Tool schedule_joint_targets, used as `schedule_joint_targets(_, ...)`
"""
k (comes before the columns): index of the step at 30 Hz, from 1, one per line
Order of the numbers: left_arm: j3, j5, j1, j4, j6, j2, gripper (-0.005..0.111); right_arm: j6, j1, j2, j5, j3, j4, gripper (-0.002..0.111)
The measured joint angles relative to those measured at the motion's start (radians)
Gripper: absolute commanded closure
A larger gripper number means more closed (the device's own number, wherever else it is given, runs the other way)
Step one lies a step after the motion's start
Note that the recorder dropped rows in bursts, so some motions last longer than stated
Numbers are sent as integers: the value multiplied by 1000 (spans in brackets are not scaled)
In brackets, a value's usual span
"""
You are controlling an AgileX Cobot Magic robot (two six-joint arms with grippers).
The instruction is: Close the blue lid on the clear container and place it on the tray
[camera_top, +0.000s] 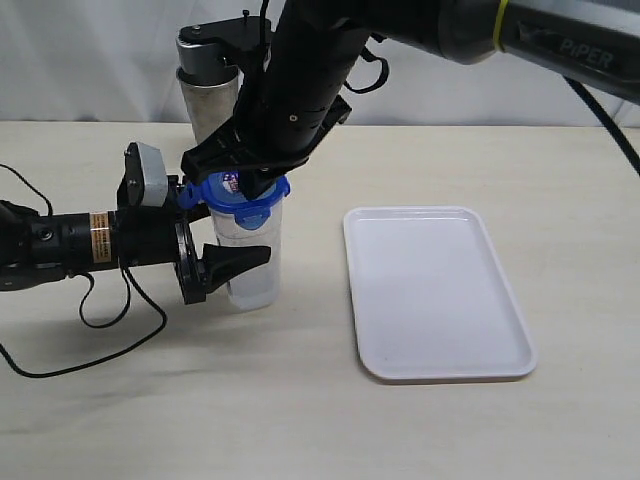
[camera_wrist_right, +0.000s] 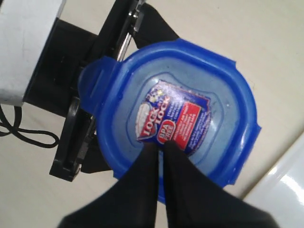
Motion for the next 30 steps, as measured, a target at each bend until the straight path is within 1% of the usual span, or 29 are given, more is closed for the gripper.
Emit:
schedule_joint_targets(4,0,-2,0,2,0,0,27,0,0,0,0,0,0,104)
schedule_joint_targets(6,0,-2,0,2,0,0,31,0,0,0,0,0,0,104)
schedule_joint_targets(9,0,-5,0,14,-2,0,54,0,0,0,0,0,0,104)
schedule_joint_targets(10,0,-8,0,16,-4,0,68,0,0,0,0,0,0,104)
schedule_joint_targets(11,0,-7,0,21,-7,0,77,0,0,0,0,0,0,104)
schedule_joint_targets(13,0,-7,0,25,-9,0,104,0,0,0,0,0,0,104)
schedule_joint_targets(14,0,-7,0,30,-9,0,107,-2,0,0,0,-1,2,104)
schedule_joint_targets(16,-2,-10,0,39,-7,0,107,-11,0,0,6,-4,2,103)
schedule_joint_targets(17,-2,-10,0,44,-2,0,107,-20,0,0,9,-4,4,100)
schedule_joint_targets(21,-2,-25,0,67,57,-2,107,-52,0,-19,16,-2,-1,86)
schedule_joint_targets(22,-2,-27,0,74,75,-2,107,-56,0,-29,17,-2,-3,81)
schedule_joint_targets(23,-2,-27,0,88,92,-9,107,-58,0,-52,17,-2,-5,79)
schedule_joint_targets(25,-2,12,0,100,75,-35,107,-58,0,-91,21,-2,-5,80)
schedule_joint_targets(28,0,117,0,149,6,-112,107,-54,0,-118,56,-2,-28,80)
schedule_joint_targets(30,0,114,0,188,-34,-150,107,-52,0,-116,61,28,-69,90)
